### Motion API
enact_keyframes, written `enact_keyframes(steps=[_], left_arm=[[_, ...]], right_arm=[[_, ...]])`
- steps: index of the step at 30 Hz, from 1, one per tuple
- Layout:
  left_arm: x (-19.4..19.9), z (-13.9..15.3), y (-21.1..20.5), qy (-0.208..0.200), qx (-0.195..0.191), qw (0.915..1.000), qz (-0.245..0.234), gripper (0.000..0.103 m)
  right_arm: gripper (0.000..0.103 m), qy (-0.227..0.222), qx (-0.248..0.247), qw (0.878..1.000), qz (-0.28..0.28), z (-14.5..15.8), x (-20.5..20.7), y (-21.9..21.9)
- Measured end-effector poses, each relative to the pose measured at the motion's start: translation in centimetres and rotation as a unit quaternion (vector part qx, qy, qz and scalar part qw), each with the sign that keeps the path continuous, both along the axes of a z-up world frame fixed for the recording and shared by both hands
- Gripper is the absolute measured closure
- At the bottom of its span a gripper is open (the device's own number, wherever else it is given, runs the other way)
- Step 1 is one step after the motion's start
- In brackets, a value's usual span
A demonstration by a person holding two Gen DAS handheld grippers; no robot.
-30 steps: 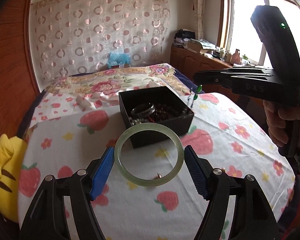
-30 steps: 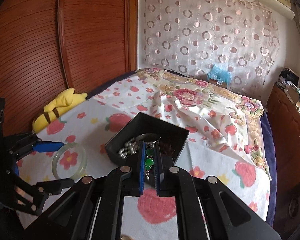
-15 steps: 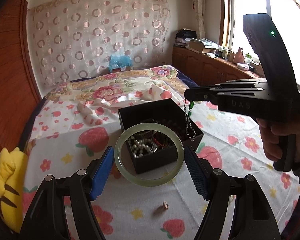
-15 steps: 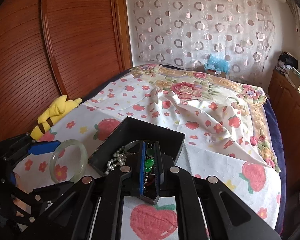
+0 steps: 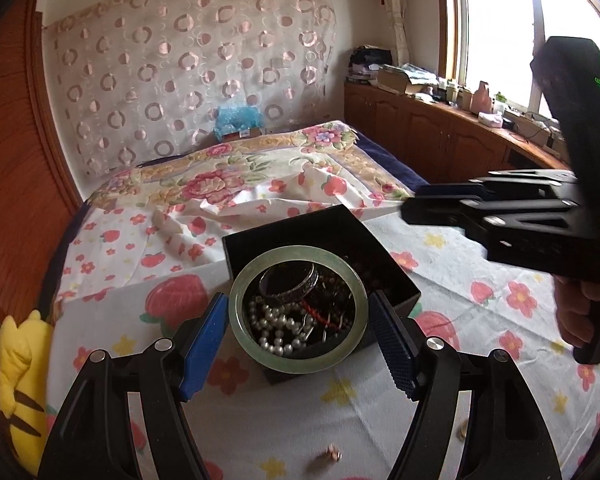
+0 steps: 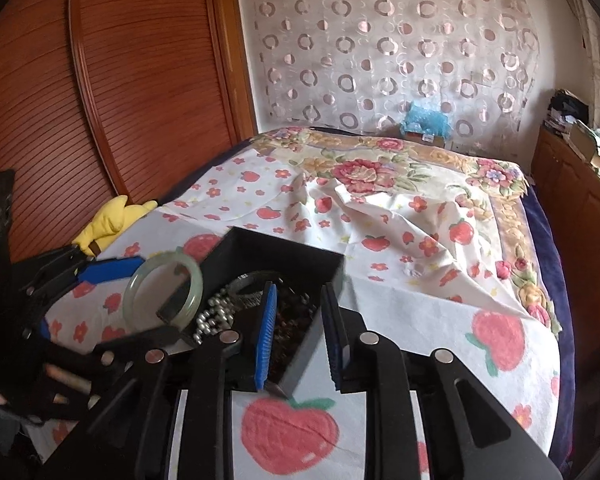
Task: Organize jewelry
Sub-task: 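Open both tools to release the jade bangle and brooch into the box, then move both tools back toward the gold ring and flower earring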
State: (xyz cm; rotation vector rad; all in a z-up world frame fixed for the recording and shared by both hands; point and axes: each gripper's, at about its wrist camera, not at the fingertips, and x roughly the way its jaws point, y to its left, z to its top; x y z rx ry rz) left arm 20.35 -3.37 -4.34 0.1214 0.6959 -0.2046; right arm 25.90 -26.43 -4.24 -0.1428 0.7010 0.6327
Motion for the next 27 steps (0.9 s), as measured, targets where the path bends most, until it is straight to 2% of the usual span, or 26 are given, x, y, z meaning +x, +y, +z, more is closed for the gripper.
enact_keyframes(steps=[3,10,16,23,27], left_arm=[[1.8,-0.7,-0.7,0.011,0.009,0.9999,0.002,0.034],[4.0,-2.2,-1.4,0.03,0.018,0.9993,0.008,0.034],[4.7,-2.9,-2.0,0.037,0.026,0.9989,0.013,0.034],[3.5,-2.0,-2.0,0.025,0.022,0.9994,0.012,0.033],[1.6,-0.9,-1.9,0.011,0.013,0.9999,0.003,0.027]], right_arm=[[0.07,0.001,-0.002,1.0,-0.008,-0.3,-0.4,-1.2],[0.069,-0.002,-0.006,1.0,-0.012,-0.8,-2.0,-3.8],[0.069,-0.003,-0.005,1.0,-0.012,-1.0,-2.5,-4.4],[0.069,-0.007,-0.003,1.0,-0.01,-1.5,-4.4,-5.2],[0.069,-0.006,0.005,1.0,-0.006,-1.8,-6.2,-5.1]])
